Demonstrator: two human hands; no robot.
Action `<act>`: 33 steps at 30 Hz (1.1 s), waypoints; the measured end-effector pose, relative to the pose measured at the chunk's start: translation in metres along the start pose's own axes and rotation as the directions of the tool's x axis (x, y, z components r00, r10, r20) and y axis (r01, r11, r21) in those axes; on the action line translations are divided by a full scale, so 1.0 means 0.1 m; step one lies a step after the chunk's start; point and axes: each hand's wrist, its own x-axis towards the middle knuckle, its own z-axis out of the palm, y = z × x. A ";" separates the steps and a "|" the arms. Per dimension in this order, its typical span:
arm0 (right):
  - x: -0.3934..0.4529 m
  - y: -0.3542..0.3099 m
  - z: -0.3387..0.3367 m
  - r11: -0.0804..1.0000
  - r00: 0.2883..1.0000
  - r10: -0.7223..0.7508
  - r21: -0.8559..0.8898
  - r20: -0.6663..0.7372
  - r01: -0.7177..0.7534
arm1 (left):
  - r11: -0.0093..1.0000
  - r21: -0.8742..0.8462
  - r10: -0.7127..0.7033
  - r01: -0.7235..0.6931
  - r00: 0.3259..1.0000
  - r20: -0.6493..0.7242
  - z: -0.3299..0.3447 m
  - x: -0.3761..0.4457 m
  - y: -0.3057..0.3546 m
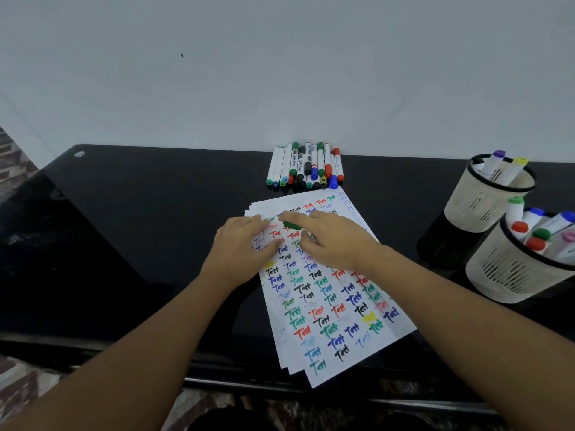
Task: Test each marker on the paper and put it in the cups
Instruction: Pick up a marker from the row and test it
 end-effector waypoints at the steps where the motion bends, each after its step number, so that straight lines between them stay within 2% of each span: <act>1: 0.00 0.00 0.00 1.000 1.000 0.001 0.000 0.003 -0.001 | 1.000 0.002 0.000 0.000 1.000 0.003 0.00 0.00 -0.01; 7: 0.00 0.01 0.01 1.000 1.000 -0.009 -0.009 -0.024 0.009 | 1.000 0.005 0.011 -0.011 1.000 -0.011 0.01 0.00 0.00; 11: -0.01 0.00 -0.01 0.998 1.000 0.006 0.055 -0.006 -0.006 | 0.999 0.042 0.024 -0.023 1.000 -0.012 0.00 0.00 0.01; 14: -0.02 0.01 -0.11 0.996 0.998 0.055 0.074 -0.019 -0.054 | 0.999 0.053 0.008 -0.008 1.000 0.004 0.00 -0.01 0.00; 17: -0.07 0.03 -0.18 0.928 0.972 0.205 0.339 -0.113 -0.156 | 0.996 0.092 0.004 -0.005 1.000 0.022 0.00 -0.01 0.01; 19: -0.12 0.06 -0.21 0.814 0.946 0.312 0.540 -0.094 -0.214 | 0.995 0.097 -0.002 -0.002 0.999 0.044 -0.01 -0.01 0.01; 21: -0.17 0.10 -0.25 0.759 0.940 0.336 0.608 -0.061 -0.232 | 0.995 0.100 0.001 -0.006 0.998 0.055 -0.03 -0.01 0.02; 28: -0.42 0.16 -0.34 0.723 0.877 0.460 0.631 -0.136 -0.281 | 0.962 0.249 0.091 -0.117 0.989 0.114 -0.06 -0.04 0.16; 31: -0.48 0.16 -0.38 0.787 0.837 0.491 0.535 -0.242 -0.308 | 0.969 0.230 0.044 -0.093 0.976 0.211 -0.03 -0.07 0.30; 33: -0.51 0.16 -0.42 0.780 0.823 0.504 0.547 -0.263 -0.303 | 0.975 0.209 0.017 -0.076 0.963 0.269 0.03 -0.10 0.35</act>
